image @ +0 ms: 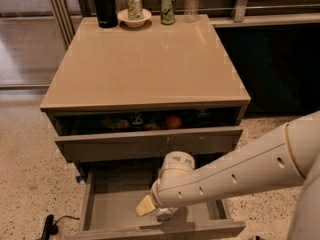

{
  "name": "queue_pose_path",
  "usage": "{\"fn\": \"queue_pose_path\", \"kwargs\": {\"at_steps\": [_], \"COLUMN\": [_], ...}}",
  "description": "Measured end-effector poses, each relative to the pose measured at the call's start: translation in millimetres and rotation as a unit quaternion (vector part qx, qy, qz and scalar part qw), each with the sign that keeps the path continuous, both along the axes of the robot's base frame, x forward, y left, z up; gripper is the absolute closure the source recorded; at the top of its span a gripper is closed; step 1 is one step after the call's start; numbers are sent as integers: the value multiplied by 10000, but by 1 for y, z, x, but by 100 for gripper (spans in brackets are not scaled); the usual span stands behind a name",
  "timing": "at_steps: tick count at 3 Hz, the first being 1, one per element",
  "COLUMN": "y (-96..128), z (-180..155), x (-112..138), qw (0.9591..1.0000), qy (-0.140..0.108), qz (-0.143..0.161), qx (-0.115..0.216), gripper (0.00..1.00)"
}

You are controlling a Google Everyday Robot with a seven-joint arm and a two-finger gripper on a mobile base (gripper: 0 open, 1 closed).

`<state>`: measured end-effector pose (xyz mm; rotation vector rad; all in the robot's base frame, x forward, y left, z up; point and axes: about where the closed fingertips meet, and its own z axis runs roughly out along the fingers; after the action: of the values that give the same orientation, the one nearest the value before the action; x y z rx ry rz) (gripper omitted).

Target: Pick blue plastic bottle from middle drawer and place on counter

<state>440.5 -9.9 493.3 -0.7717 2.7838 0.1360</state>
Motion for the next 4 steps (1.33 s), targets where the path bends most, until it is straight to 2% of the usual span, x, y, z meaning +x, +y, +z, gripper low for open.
{"fn": "queue_pose_path", "kwargs": {"at_steps": [1, 2, 4], "y": [1, 1, 3], "z": [-3, -4, -26], "x": [1, 1, 7], "qw": [9995, 9995, 9991], "qy": [34, 35, 159], "qz": [-297, -298, -400], "qx": [36, 35, 15], "gripper": [0, 0, 0]}}
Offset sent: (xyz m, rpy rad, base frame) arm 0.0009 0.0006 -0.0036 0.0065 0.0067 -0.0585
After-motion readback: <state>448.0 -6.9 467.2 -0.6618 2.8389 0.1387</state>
